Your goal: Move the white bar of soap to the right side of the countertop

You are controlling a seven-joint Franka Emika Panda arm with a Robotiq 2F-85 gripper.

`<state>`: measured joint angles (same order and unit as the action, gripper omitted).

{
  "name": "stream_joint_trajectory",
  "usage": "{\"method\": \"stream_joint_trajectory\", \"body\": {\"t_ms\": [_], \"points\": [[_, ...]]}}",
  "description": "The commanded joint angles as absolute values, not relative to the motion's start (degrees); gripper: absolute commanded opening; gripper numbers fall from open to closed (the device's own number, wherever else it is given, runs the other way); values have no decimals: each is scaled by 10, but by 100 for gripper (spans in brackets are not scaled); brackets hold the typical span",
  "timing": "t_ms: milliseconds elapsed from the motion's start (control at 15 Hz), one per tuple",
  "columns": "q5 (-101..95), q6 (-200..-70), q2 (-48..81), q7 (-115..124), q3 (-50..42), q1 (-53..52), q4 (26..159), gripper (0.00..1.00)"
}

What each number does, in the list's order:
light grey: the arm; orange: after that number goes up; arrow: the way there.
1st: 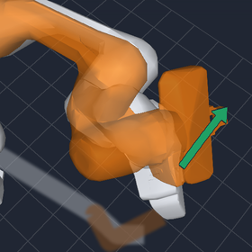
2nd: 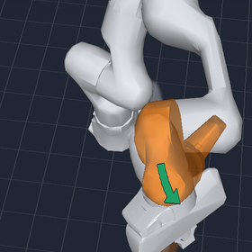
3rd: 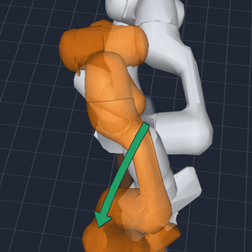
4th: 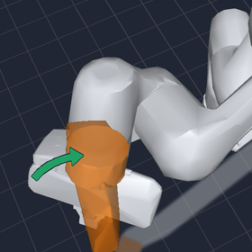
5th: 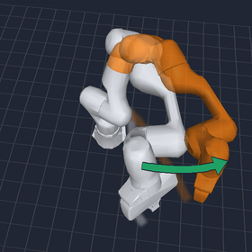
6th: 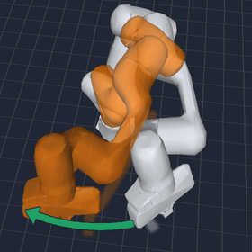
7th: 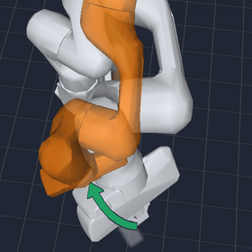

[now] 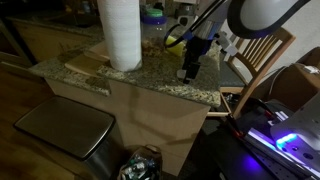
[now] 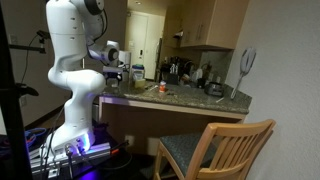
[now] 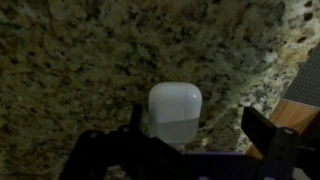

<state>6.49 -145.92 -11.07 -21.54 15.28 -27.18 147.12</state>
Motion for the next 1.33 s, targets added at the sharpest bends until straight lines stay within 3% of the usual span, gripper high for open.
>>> {"method": "stream_joint_trajectory", "body": {"t_ms": [0, 467, 867, 1200, 1267], "points": [[70, -1457, -102, -217, 160, -265, 1474, 73], [68, -1446, -105, -201, 163, -260, 1471, 25], [59, -1386, -215, -204, 117, -221, 1457, 24], [84, -1243, -327, -227, 42, -200, 1420, 24], [64, -1289, -294, -204, 66, -196, 1426, 49]]}}
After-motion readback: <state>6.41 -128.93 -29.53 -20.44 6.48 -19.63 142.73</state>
